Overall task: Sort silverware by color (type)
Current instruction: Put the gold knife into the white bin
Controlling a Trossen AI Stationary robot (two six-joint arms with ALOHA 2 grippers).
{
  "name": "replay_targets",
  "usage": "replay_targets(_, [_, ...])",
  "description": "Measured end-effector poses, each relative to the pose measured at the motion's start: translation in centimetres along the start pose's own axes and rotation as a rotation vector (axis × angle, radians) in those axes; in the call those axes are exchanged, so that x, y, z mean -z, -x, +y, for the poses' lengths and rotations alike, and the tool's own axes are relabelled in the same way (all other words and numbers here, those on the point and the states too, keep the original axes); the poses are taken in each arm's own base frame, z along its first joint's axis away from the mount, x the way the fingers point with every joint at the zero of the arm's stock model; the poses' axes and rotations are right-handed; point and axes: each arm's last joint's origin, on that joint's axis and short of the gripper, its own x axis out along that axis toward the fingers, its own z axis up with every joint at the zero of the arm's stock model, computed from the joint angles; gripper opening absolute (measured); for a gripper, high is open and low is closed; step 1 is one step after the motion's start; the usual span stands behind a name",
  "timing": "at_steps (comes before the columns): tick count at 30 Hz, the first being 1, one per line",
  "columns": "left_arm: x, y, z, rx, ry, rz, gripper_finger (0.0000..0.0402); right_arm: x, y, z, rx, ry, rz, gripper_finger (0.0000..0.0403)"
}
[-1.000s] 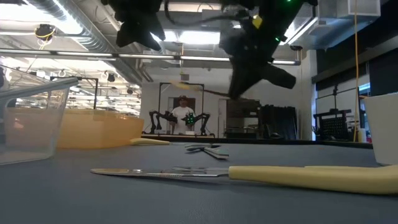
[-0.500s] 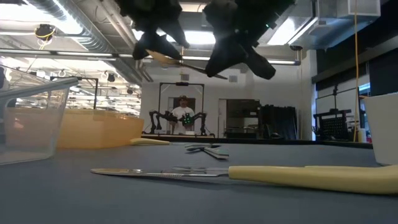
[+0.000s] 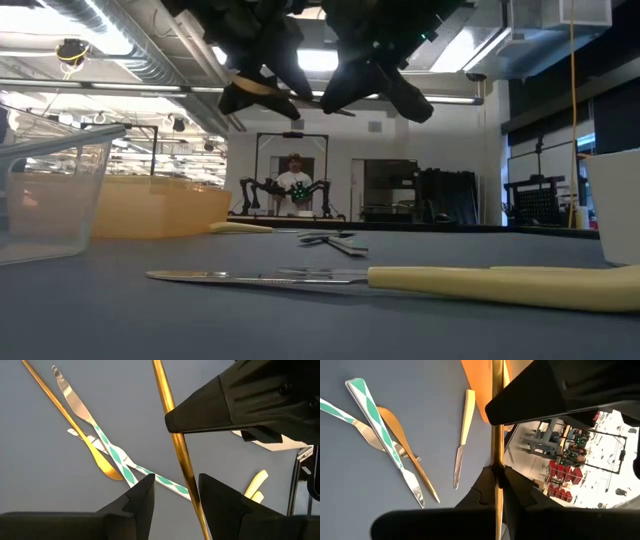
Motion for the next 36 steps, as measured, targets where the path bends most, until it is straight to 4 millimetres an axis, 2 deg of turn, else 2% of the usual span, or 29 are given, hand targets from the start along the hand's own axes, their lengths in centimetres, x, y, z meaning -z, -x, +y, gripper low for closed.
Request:
replay_targets(17, [0.05, 0.0, -0.06, 0.021, 0.006, 0.017, 0.014, -0.15, 0.01, -0.41, 0.042, 0.029, 0.001, 0.0001])
replay_targets(22, [0.05, 0.0, -0.06, 0.023, 0.005, 0.019, 0.011, -0.15, 0.01, -0.41, 0.042, 0.045, 0.002, 0.0001])
replay_targets(32, [0.11, 0.0, 0.03, 0.013, 0.006, 0.024, 0.002, -0.11, 0.01, -0.39, 0.042, 0.047, 0.01, 0.0001])
replay_targets(36, [0.1, 0.0, 0.05, 0.007, 0.006, 0.02, 0.0011, -0.1, 0.02, -0.39, 0.041, 0.048, 0.01, 0.0001])
